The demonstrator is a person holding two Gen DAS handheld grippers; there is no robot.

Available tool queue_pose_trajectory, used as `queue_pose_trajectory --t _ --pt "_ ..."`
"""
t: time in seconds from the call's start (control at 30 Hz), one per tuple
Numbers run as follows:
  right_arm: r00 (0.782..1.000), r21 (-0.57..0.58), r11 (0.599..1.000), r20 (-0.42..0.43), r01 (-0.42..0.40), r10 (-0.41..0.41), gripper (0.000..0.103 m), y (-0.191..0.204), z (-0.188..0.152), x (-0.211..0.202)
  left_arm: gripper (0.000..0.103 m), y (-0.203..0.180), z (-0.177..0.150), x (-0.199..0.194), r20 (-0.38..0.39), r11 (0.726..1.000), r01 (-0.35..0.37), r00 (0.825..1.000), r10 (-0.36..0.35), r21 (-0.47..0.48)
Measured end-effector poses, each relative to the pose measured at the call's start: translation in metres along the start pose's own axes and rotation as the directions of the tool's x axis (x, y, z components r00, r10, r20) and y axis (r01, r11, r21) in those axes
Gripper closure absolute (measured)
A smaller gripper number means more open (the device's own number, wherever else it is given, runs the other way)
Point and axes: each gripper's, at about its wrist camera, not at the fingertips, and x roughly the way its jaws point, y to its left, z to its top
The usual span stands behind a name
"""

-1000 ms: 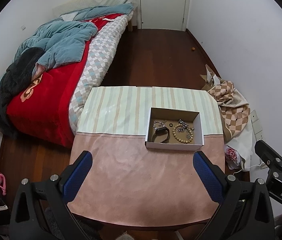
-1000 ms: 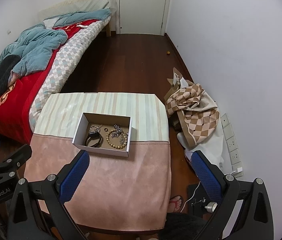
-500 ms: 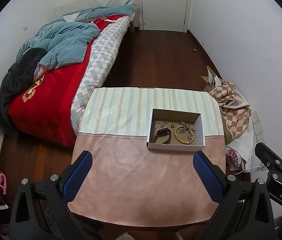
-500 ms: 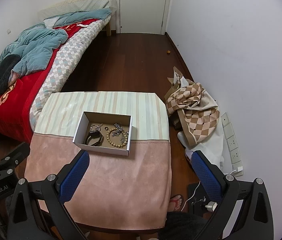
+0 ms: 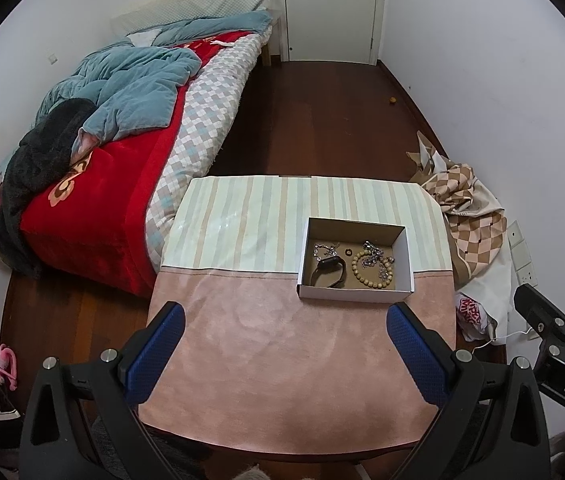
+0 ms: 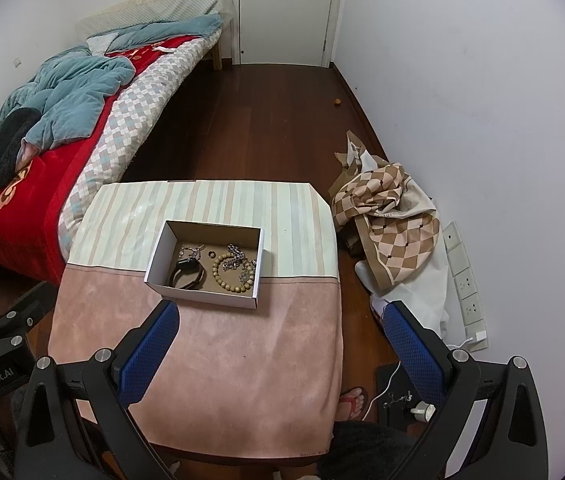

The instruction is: Organize jewelry

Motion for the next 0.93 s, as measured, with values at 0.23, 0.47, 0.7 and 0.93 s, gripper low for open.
queue_pose_trajectory --t 0.23,0.47,0.7,0.93 --pt "1.0 0.0 1.0 -0.002 0.0 0.0 0.0 -0.0002 -0.0003 -0.0007 0.0 0.0005 -0.0025 0.0005 0.003 1.0 0.001 1.0 -0.001 0.002" --pt "1.0 0.002 1.0 -0.007 0.003 -0.003 0.0 -0.0006 -0.0003 0.0003 0.0 0.0016 -0.004 0.0009 0.001 1.0 0.006 1.0 -0.006 0.001" --pt "1.0 0.001 1.0 -0.009 0.004 -0.004 0.0 -0.0004 -0.0001 0.001 0.0 0.0018 -0.0041 0.0011 0.001 1.0 0.009 1.0 -0.009 -0.001" --pt "1.0 0.004 1.0 -0.01 0.005 -0.005 0.0 -0.0003 -0.0011 0.0012 0.0 0.0037 -0.0064 -0.0034 0.022 1.0 0.008 1.0 -0.008 -0.003"
